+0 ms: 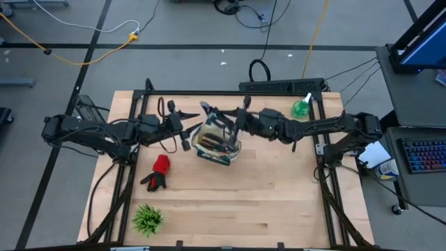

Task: Pick & Place Garden tools in Gardening bag
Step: Put the green shear scissors into the gardening bag, then put the green spray bottle into the gardening bag

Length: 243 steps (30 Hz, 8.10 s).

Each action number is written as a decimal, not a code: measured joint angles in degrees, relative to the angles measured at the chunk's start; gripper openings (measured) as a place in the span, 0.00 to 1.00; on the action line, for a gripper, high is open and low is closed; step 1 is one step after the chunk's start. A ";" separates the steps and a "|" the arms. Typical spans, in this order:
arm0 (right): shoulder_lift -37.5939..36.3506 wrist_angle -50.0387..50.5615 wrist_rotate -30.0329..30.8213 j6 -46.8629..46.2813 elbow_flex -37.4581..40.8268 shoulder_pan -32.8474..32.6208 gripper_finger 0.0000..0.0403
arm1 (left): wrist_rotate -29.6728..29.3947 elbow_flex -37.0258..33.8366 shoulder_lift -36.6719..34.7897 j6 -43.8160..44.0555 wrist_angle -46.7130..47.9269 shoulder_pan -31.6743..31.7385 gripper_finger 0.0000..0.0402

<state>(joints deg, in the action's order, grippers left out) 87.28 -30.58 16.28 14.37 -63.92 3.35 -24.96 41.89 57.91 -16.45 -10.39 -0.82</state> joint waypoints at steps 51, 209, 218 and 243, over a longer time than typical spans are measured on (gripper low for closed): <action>0.31 21.69 -0.98 -6.25 11.17 -3.73 0.11 | -11.64 0.00 0.02 2.21 5.99 0.04 0.38; -19.81 97.08 28.70 -42.85 3.18 11.72 0.45 | -11.12 -0.04 0.04 12.24 14.88 1.55 0.38; -19.82 100.48 27.48 -44.71 6.79 19.59 0.45 | -11.12 -0.04 0.04 12.22 14.88 1.55 0.38; -19.82 79.67 19.79 -47.34 16.10 27.83 0.57 | -11.12 -0.04 0.04 12.10 14.91 1.55 0.38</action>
<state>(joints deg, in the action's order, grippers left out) 67.46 49.09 36.07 -32.98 -47.82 31.18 -36.07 41.85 57.95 -4.35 4.51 0.73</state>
